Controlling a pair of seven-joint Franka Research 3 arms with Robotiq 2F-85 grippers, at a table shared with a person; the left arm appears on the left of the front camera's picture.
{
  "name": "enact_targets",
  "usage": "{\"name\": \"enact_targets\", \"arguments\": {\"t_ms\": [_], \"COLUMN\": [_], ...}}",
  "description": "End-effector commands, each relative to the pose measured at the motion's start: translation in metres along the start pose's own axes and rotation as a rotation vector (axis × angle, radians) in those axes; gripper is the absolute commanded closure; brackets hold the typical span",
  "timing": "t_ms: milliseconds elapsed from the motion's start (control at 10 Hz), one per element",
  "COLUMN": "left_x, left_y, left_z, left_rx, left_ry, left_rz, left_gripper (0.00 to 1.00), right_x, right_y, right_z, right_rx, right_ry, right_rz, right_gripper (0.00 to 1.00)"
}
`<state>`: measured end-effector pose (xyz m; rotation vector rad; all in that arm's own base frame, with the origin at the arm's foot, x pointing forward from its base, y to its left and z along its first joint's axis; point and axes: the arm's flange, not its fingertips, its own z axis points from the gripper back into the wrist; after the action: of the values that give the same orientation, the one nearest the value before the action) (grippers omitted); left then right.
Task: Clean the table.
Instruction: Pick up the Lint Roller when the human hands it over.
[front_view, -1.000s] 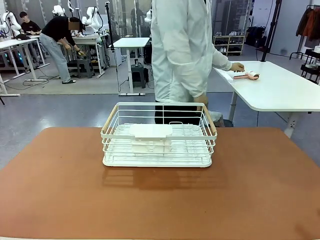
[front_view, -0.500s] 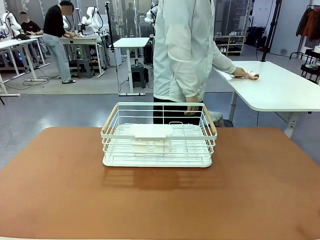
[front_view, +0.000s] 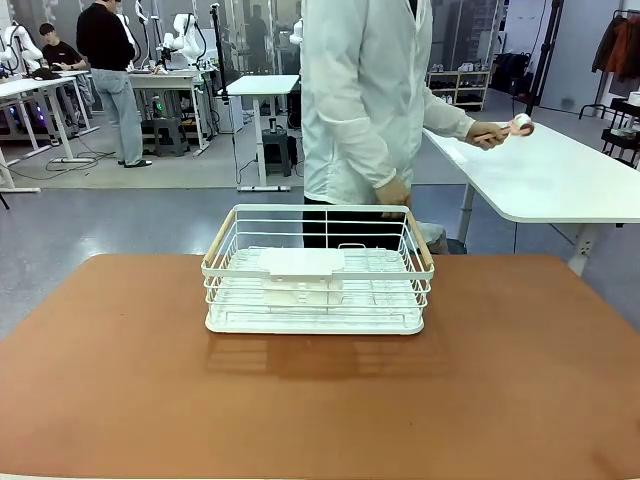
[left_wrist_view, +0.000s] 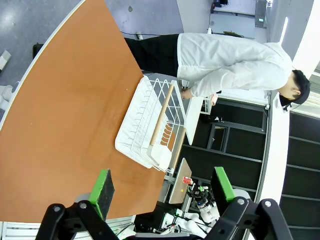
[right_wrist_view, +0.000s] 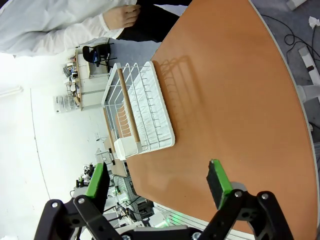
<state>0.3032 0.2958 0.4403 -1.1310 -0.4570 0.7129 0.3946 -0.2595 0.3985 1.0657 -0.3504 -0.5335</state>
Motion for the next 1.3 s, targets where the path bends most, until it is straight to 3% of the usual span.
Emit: {"name": "enact_targets", "arguments": {"t_ms": [0,1200], "left_x": [0.0018,0.0018], "left_y": [0.0002,0.0002], "left_z": [0.0040,0.0040], "left_rx": [-0.013,-0.013], "left_ry": [0.008,0.008], "left_rz": [-0.011,-0.011], "left_gripper": [0.00,0.00], "right_x": [-0.0024,-0.0024], "right_y": [0.0020,0.0020], "right_z": [0.0019,0.0019], "right_rx": [0.007,0.007], "right_ry": [0.002,0.002], "right_rz": [0.008,0.008], "right_gripper": [0.00,0.00]}}
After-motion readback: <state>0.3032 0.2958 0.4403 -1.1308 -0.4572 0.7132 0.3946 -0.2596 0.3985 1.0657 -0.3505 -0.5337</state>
